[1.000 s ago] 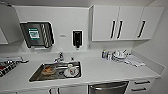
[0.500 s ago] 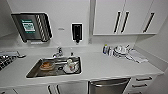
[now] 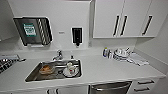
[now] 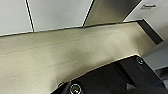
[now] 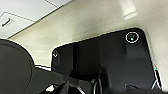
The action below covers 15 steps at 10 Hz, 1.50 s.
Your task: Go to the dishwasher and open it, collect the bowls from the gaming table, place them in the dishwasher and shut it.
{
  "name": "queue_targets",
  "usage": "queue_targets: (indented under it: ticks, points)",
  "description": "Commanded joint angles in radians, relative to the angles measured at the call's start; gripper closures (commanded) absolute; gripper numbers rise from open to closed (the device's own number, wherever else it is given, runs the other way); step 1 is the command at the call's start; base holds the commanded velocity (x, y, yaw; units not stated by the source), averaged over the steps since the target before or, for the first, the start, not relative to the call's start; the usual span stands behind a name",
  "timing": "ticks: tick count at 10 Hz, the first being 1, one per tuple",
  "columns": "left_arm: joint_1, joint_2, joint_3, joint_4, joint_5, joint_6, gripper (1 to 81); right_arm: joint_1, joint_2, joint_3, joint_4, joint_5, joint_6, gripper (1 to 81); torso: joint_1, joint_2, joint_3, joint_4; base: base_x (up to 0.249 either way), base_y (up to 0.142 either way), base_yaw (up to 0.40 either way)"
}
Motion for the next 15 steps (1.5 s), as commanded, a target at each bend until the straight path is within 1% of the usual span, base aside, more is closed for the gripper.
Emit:
queue_targets:
  ticks: [1, 2, 3, 4, 6, 7, 8, 9, 11, 12, 13, 14, 15]
  points:
    - [-0.025, -0.063, 0.027, 0.025, -0.001, -0.003, 1.0, 0.054, -0.029, 0.015, 0.011, -0.048, 0.001, 1.0, 0.062, -0.097, -0.058, 0.000, 0.000, 0.000, 0.000]
    - [-0.025, -0.077, 0.031, 0.025, -0.013, -0.004, 1.0, 0.055, -0.029, 0.018, 0.011, -0.050, 0.001, 1.0, 0.083, -0.130, -0.095, 0.000, 0.000, 0.000, 0.000]
    - [-0.025, -0.083, 0.030, 0.027, -0.015, -0.004, 1.0, 0.058, -0.029, 0.020, 0.011, -0.050, 0.001, 1.0, 0.098, -0.155, -0.105, 0.000, 0.000, 0.000, 0.000]
    - [-0.028, -0.086, 0.028, 0.027, -0.015, -0.004, 1.0, 0.058, -0.029, 0.021, 0.011, -0.050, 0.001, 1.0, 0.115, -0.181, -0.127, 0.000, 0.000, 0.000, 0.000]
    - [-0.065, -0.085, 0.012, 0.026, -0.015, -0.006, 1.0, 0.061, -0.032, 0.026, 0.010, -0.050, 0.001, 1.0, 0.158, -0.249, -0.191, 0.000, 0.000, 0.000, 0.000]
    - [-0.080, -0.088, 0.005, 0.027, -0.013, -0.006, 1.0, 0.062, -0.034, 0.026, 0.010, -0.050, 0.001, 1.0, 0.181, -0.285, -0.185, 0.000, 0.000, 0.000, 0.000]
    - [-0.080, -0.097, 0.018, 0.028, -0.015, -0.006, 1.0, 0.060, -0.035, 0.024, 0.011, -0.050, 0.001, 1.0, 0.200, -0.315, -0.158, 0.000, 0.000, 0.000, 0.000]
    - [-0.075, -0.093, 0.030, 0.046, -0.018, -0.006, 1.0, 0.063, -0.032, 0.018, 0.014, -0.048, 0.001, 1.0, 0.215, -0.337, -0.166, 0.000, 0.000, 0.000, 0.000]
    - [-0.075, -0.057, 0.013, 0.050, -0.015, -0.006, 1.0, 0.075, -0.026, 0.026, 0.016, -0.047, 0.001, 1.0, 0.254, -0.400, -0.178, 0.000, 0.000, 0.000, 0.000]
    - [-0.075, -0.048, -0.001, 0.048, -0.015, -0.006, 1.0, 0.078, -0.024, 0.028, 0.016, -0.045, 0.002, 1.0, 0.278, -0.438, -0.215, 0.000, 0.000, 0.000, 0.000]
    - [-0.075, -0.042, -0.011, 0.048, -0.015, -0.007, 1.0, 0.080, -0.024, 0.028, 0.016, -0.047, 0.001, 1.0, 0.299, -0.473, -0.274, 0.000, 0.000, 0.000, 0.000]
    - [-0.075, -0.037, -0.019, 0.046, -0.015, -0.007, 1.0, 0.081, -0.024, 0.026, 0.016, -0.047, 0.001, 1.0, 0.315, -0.500, -0.282, 0.000, 0.000, 0.000, 0.000]
    - [-0.075, -0.039, -0.021, 0.046, -0.015, -0.007, 1.0, 0.080, -0.024, 0.026, 0.016, -0.045, 0.001, 1.0, 0.331, -0.526, -0.302, 0.000, 0.000, 0.000, 0.000]
